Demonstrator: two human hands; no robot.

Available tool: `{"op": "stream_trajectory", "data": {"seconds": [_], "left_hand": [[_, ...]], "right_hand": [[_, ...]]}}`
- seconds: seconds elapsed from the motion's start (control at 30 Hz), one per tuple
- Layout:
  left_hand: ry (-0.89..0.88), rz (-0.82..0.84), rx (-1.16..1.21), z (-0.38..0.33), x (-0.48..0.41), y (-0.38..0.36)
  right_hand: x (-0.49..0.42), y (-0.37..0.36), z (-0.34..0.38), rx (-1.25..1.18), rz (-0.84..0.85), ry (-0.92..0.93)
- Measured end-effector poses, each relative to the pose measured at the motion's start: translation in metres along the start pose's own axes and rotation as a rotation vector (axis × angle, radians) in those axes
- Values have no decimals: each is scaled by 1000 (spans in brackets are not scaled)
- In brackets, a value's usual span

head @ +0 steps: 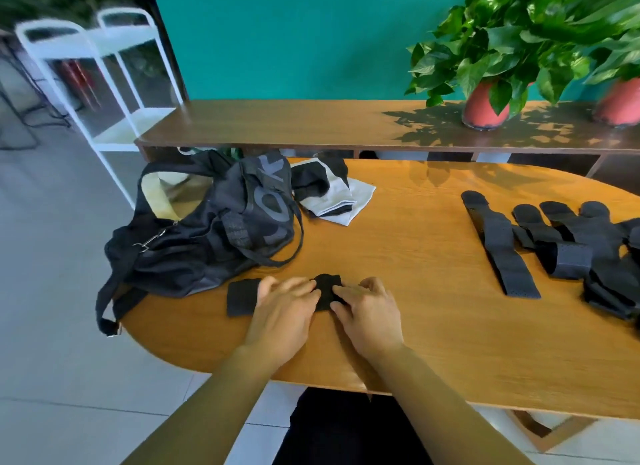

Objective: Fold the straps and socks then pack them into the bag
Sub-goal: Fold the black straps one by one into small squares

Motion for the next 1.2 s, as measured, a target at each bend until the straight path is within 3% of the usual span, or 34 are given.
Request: {"op": "stream_trajectory", "data": {"seconds": [0.27, 0.57, 0.8, 1.2], "left_hand": [[175, 111, -79, 62, 36, 14], [189, 167, -23, 61, 28, 20], [119, 152, 30, 24, 12, 16], [-97, 185, 140, -112, -64, -17]], "right_hand": [[-19, -31, 75, 5, 43, 82], [-24, -34, 81, -25, 148, 129], [-13, -4, 26, -86, 66, -35], [20, 69, -122, 5, 59, -331]]}}
Point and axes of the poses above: each hand's wrist, its own x-axis away from the middle knuckle, its own y-axis out of the back of the hand, z = x × y, the point moved 8 cm from there along -x, towards the middle knuckle, and after that the axes turned 8 degrees about x, right-handed, at the moved point
